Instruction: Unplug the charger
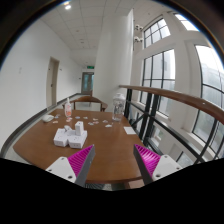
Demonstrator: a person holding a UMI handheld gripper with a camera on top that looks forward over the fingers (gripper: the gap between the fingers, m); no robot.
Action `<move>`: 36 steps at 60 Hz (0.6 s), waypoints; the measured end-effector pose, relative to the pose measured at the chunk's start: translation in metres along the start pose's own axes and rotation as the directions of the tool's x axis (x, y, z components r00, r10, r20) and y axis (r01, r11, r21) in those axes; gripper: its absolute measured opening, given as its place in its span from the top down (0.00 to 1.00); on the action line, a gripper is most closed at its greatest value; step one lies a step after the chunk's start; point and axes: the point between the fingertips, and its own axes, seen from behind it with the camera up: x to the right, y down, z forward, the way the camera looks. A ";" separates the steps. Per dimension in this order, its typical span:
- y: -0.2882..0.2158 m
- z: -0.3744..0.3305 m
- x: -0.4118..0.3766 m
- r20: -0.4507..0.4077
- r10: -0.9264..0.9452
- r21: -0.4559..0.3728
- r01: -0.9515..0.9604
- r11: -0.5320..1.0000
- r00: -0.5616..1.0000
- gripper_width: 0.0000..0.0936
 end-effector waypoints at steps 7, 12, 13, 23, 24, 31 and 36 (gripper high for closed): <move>-0.004 0.027 -0.008 0.011 -0.003 0.000 0.003 1.000 1.000 0.14; -0.005 0.060 -0.032 0.059 0.018 -0.011 -0.018 1.000 0.998 0.13; -0.004 0.058 -0.039 0.070 0.023 -0.015 -0.022 1.000 0.997 0.13; -0.014 0.124 -0.116 0.214 0.060 -0.037 -0.054 0.998 0.975 0.13; -0.015 0.131 -0.123 0.225 0.061 -0.036 -0.055 0.998 0.972 0.14; -0.015 0.176 -0.153 0.238 0.051 -0.067 -0.036 0.997 0.970 0.14; -0.018 0.207 -0.165 0.229 0.036 -0.069 -0.021 0.997 0.973 0.20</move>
